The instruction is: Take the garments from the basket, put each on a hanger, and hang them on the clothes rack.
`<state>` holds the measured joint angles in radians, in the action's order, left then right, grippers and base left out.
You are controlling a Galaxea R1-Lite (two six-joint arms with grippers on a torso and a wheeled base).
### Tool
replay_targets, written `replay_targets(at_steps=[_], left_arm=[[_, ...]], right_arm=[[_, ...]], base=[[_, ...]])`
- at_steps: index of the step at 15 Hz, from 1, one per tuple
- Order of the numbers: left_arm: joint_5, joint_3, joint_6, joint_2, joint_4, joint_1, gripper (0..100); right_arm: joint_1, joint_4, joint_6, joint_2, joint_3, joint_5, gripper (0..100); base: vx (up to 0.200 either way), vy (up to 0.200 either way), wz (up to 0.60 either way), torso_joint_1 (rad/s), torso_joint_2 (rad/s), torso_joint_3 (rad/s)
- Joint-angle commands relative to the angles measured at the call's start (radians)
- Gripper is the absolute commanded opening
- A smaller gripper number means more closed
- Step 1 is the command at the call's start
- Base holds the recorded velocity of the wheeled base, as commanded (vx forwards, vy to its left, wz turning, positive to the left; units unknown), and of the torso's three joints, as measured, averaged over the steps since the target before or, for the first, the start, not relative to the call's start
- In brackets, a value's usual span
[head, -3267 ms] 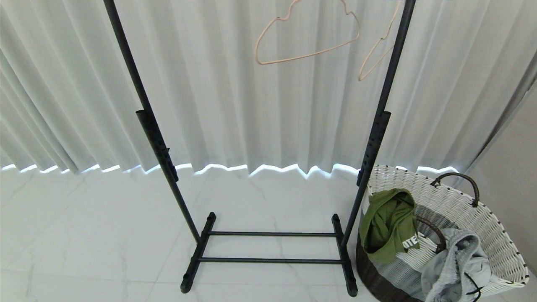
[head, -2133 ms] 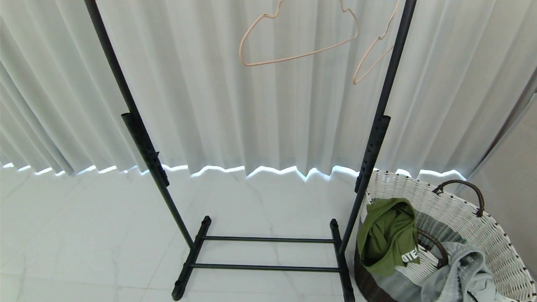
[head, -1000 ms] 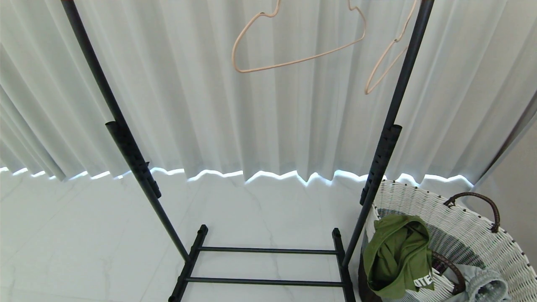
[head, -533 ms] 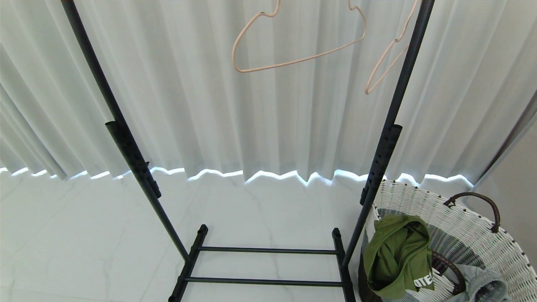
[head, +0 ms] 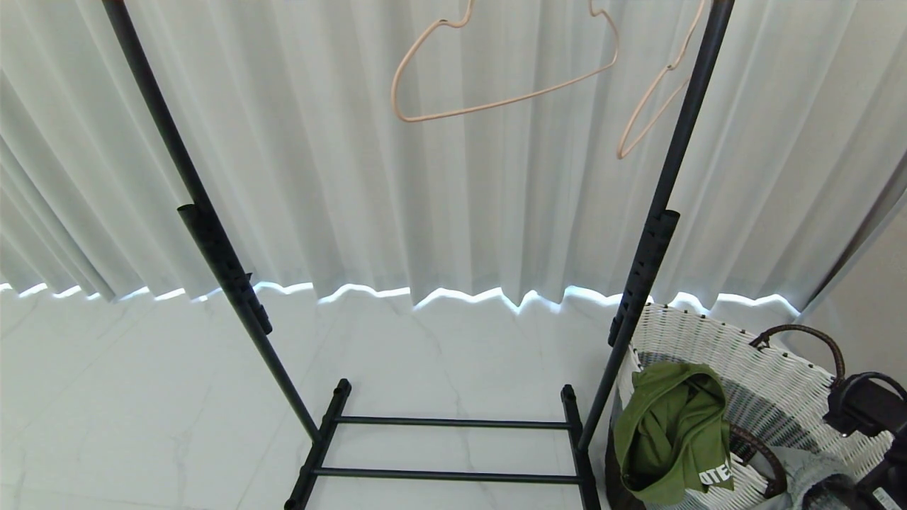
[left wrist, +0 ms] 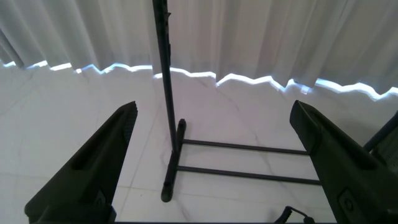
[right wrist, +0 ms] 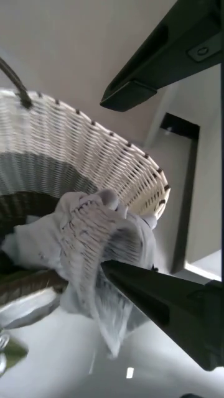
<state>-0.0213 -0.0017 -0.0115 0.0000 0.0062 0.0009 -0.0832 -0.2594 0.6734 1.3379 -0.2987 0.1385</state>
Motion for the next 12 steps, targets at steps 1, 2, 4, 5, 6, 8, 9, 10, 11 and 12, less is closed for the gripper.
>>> replay_targets(at_steps=[1,2,4,5,6,8,9,10,11,12], left_arm=[[0.000,0.000,-0.001,0.000,0.000,0.001,100],[0.000,0.000,-0.001,0.000,0.000,0.001,100],[0.000,0.000,-0.001,0.000,0.000,0.001,100],[0.000,0.000,-0.001,0.000,0.000,0.001,100],[0.000,0.000,-0.001,0.000,0.000,0.001,100],[0.000,0.000,-0.001,0.000,0.000,0.001,100],[0.000,0.000,-0.001,0.000,0.000,0.001,100],[0.000,0.000,-0.001,0.000,0.000,0.001,100],[0.000,0.000,0.001,0.000,0.000,0.001,100],[0.000,0.000,0.001,0.000,0.000,0.001,100]], right_arm=[[-0.043,-0.037,0.015,0.138,0.000,0.006,100],[-0.056,-0.061,0.021,0.165,0.000,0.007,100],[-0.075,-0.144,0.023,0.231,0.000,0.007,100],[-0.076,-0.193,0.023,0.262,0.001,0.007,100],[-0.076,-0.224,0.023,0.279,0.003,0.007,100],[-0.075,-0.236,0.023,0.288,0.013,0.006,100],[-0.075,-0.241,0.023,0.288,0.020,0.006,100],[-0.075,-0.274,0.023,0.288,0.043,0.006,100],[-0.075,-0.299,0.021,0.290,0.055,0.006,100],[-0.075,-0.331,0.020,0.291,0.073,0.007,0]], base=[[0.000,0.000,0.00,0.000,0.00,0.000],[0.000,0.000,0.00,0.000,0.00,0.000],[0.000,0.000,0.00,0.000,0.00,0.000],[0.000,0.000,0.00,0.000,0.00,0.000],[0.000,0.000,0.00,0.000,0.00,0.000],[0.000,0.000,0.00,0.000,0.00,0.000],[0.000,0.000,0.00,0.000,0.00,0.000],[0.000,0.000,0.00,0.000,0.00,0.000],[0.000,0.000,0.00,0.000,0.00,0.000],[0.000,0.000,0.00,0.000,0.00,0.000]])
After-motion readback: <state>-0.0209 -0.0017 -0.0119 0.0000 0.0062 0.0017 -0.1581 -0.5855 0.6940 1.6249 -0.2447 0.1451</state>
